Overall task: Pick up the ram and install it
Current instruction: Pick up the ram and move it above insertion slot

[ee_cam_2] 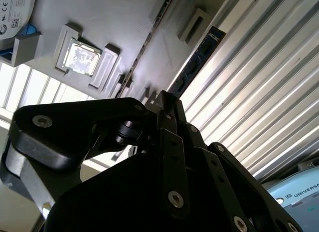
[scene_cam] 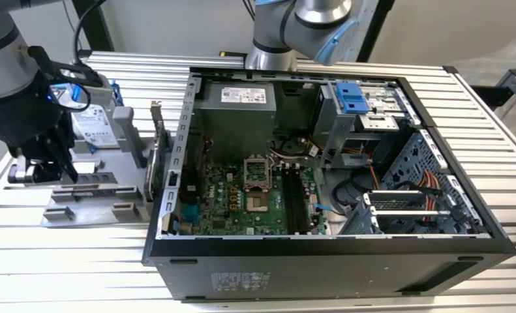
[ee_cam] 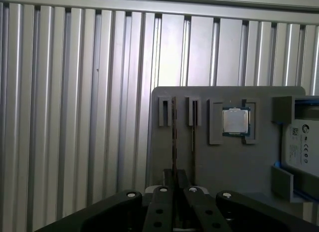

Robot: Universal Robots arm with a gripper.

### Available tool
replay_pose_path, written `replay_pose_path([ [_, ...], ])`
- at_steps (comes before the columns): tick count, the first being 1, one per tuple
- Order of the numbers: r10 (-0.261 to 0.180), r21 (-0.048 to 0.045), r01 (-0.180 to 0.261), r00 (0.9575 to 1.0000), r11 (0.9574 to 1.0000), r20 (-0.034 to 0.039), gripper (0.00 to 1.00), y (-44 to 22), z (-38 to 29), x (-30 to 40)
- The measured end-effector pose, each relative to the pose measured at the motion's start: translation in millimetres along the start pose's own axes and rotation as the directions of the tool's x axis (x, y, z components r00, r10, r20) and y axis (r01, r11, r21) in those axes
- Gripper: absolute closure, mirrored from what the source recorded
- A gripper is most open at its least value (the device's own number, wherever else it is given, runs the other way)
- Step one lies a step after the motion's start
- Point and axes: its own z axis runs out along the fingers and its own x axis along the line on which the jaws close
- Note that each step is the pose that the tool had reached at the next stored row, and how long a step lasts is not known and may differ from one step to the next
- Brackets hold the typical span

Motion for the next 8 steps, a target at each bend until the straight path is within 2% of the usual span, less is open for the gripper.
replay_pose_path([
  [8,0.0,0.0,0.0,1.0,1.0,-0.0001,1.0,0.1,-2.2,0.0],
])
